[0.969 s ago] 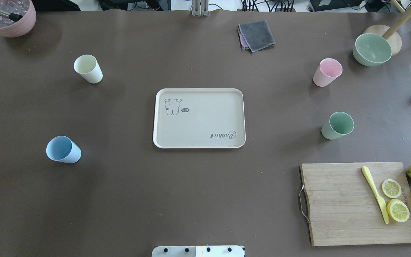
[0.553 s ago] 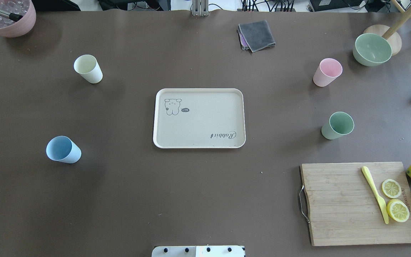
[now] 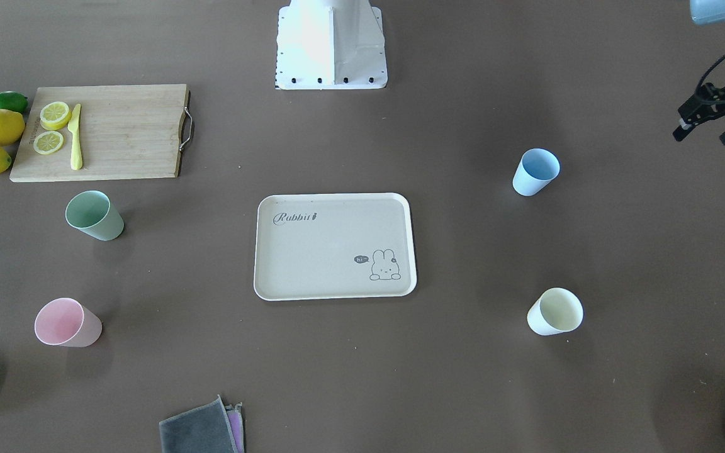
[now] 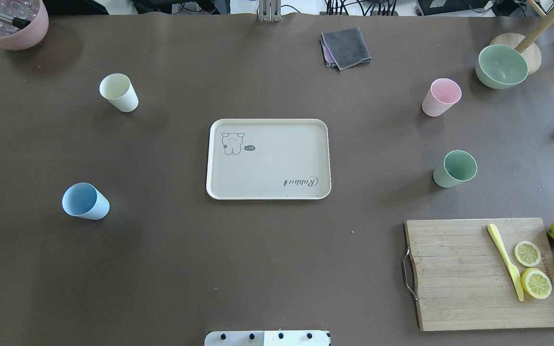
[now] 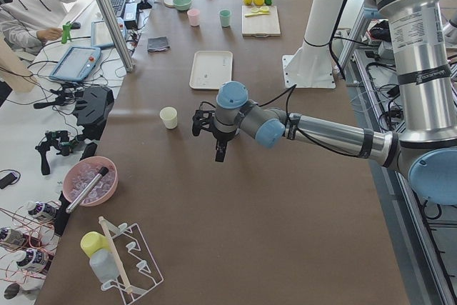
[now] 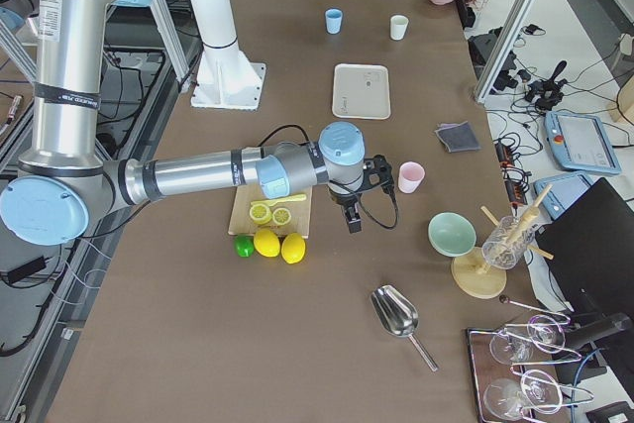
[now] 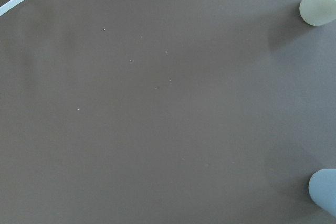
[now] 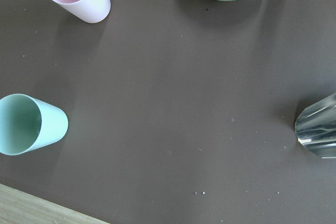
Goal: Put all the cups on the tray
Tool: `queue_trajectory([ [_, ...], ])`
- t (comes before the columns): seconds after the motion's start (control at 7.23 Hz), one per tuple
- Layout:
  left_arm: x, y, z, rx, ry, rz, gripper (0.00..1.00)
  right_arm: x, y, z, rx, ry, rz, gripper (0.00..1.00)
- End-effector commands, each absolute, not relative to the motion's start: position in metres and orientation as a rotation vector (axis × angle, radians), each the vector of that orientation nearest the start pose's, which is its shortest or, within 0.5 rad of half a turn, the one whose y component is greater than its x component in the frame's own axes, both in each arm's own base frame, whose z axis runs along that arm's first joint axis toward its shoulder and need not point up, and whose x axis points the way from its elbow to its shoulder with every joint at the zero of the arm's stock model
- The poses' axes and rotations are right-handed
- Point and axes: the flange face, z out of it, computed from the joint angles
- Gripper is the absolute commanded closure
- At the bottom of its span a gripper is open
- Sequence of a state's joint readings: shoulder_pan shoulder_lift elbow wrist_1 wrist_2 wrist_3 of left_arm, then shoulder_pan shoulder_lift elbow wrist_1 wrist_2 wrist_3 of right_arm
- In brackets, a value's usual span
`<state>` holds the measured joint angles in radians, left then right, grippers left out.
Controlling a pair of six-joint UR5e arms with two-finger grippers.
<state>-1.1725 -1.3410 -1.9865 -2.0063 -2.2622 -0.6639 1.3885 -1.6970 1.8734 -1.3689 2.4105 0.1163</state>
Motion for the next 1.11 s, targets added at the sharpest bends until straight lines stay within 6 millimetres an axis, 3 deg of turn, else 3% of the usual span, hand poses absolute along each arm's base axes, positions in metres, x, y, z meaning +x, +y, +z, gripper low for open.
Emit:
queue_trajectory([
  [0.0,0.165,-0.404,0.484,0.129,0.901,-0.045,0.03,-0.057,-0.468,0.527,0.210,-0.853,-0.215,0.01],
  [0.14,0.199,-0.406,0.468,0.122,0.913,-0.030,0.03,-0.066,-0.470,0.527,0.207,-0.846,-0.231,0.01],
  [0.28,0.231,-0.402,0.466,0.129,0.887,-0.015,0.03,-0.073,-0.476,0.523,0.204,-0.849,-0.231,0.02],
  [0.42,0.249,-0.402,0.465,0.135,0.876,-0.004,0.03,-0.084,-0.479,0.521,0.193,-0.855,-0.239,0.02],
  [0.97,0.282,-0.411,0.473,0.103,0.871,0.005,0.12,-0.096,-0.478,0.519,0.178,-0.861,-0.251,0.02],
])
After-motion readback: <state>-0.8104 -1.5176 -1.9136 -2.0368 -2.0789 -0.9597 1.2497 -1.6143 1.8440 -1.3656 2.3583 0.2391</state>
